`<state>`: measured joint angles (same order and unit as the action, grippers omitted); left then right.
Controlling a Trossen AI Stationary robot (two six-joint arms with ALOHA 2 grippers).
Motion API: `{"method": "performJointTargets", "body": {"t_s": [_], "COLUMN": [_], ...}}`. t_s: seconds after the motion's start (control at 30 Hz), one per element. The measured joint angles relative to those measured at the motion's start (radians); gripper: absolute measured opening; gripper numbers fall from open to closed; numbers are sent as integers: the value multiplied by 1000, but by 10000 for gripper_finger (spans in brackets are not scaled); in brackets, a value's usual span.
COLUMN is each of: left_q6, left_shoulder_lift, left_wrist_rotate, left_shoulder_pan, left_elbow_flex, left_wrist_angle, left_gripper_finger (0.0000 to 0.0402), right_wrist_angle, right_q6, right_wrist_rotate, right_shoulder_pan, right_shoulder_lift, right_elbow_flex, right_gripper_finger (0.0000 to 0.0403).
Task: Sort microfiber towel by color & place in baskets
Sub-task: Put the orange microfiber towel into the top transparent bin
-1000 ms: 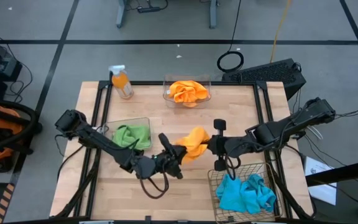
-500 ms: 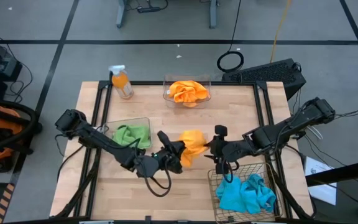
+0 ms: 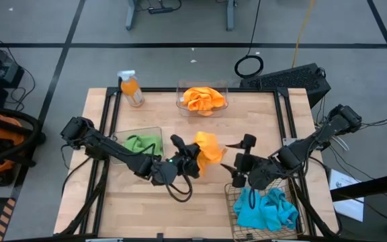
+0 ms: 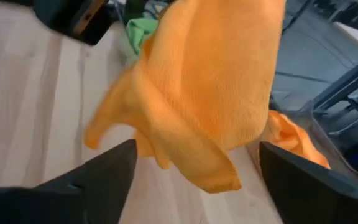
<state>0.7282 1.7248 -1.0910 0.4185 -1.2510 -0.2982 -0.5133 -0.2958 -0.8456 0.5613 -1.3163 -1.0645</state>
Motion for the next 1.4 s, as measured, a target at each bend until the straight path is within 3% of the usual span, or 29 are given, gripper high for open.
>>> {"method": "performJointTargets", "body": {"t_s": [0.27, 0.47, 0.57, 0.67, 0.93, 1.2, 1.4], "left_q6": [-43, -43, -42, -32, -9, -63, -95], "left_shoulder_lift": [0, 0, 0, 0, 0, 0, 0], "left_wrist_rotate": [102, 246, 240, 233, 241, 99, 69], "left_shoulder_pan": [-16, -7, 7, 22, 47, 61, 67], "left_elbow_flex": [0, 0, 0, 0, 0, -1, -1], "left_wrist_angle": [-7, -6, -4, 1, 13, 123, 144], "left_gripper_finger": [4, 4, 4, 4, 16, 24, 28], "right_wrist_angle": [240, 427, 430, 422, 435, 410, 371], "right_q6": [114, 252, 261, 260, 295, 346, 379], "right_wrist_rotate": [44, 109, 120, 120, 119, -56, -170], "right_shoulder_pan": [-56, -135, -151, -156, -155, -104, -45], "right_shoulder_lift": [-89, -173, -179, -180, -178, -79, 34], "right_elbow_flex": [-1, -2, -2, -2, -2, -2, -2], "right_gripper_finger": [393, 382, 341, 272, 27, 17, 6]}}
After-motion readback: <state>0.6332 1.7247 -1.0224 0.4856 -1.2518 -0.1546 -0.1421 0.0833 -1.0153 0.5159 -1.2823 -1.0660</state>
